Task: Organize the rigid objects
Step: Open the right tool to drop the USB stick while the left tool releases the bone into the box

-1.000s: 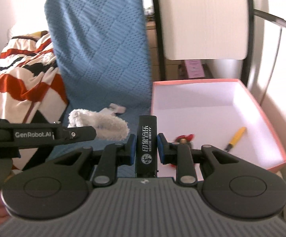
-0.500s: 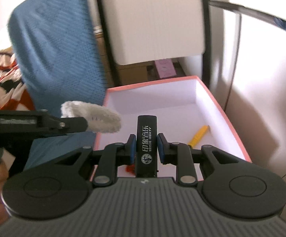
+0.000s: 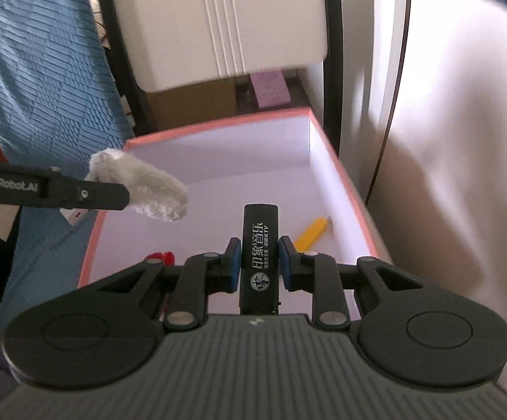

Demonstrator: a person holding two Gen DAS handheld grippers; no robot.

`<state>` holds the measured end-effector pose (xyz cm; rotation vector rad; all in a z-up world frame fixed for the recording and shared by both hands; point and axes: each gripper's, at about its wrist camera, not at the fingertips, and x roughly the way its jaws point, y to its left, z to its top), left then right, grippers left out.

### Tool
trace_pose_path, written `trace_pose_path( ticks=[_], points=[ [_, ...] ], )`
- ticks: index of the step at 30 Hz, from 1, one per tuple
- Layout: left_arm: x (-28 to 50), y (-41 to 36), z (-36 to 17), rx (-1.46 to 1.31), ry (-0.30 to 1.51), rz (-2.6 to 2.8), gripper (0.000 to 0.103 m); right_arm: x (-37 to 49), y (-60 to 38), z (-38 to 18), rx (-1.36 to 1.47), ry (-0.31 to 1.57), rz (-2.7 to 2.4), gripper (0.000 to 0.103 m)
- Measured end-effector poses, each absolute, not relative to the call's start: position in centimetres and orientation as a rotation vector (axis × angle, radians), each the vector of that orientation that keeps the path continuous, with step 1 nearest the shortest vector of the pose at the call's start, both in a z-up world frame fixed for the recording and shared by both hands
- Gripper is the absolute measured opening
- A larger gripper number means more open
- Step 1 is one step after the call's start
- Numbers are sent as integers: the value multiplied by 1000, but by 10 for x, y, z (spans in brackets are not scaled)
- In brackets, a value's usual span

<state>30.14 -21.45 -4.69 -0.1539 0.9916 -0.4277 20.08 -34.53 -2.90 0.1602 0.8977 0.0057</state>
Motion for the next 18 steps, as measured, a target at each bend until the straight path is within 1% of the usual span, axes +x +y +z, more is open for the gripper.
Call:
trace_pose_path(
  ticks=[4,8,12,16,18],
  points=[
    [321,-223,-66,-129,1101,-464,36,215,-353,-55,181,990,9,26],
    [331,-223,-72,-121,1128,-450,36,222,-356,-67,153,1030,14,26],
    [336,-224,-73,-123,1131,-453,36,225,-357,-67,151,1035,21,27],
    [335,-223,-73,-112,1138,-444,45,225,-360,-63,152,1011,3,28],
    [333,-221,-72,-127,1129,-449,45,225,-358,-62,149,1002,-1,28]
  ],
)
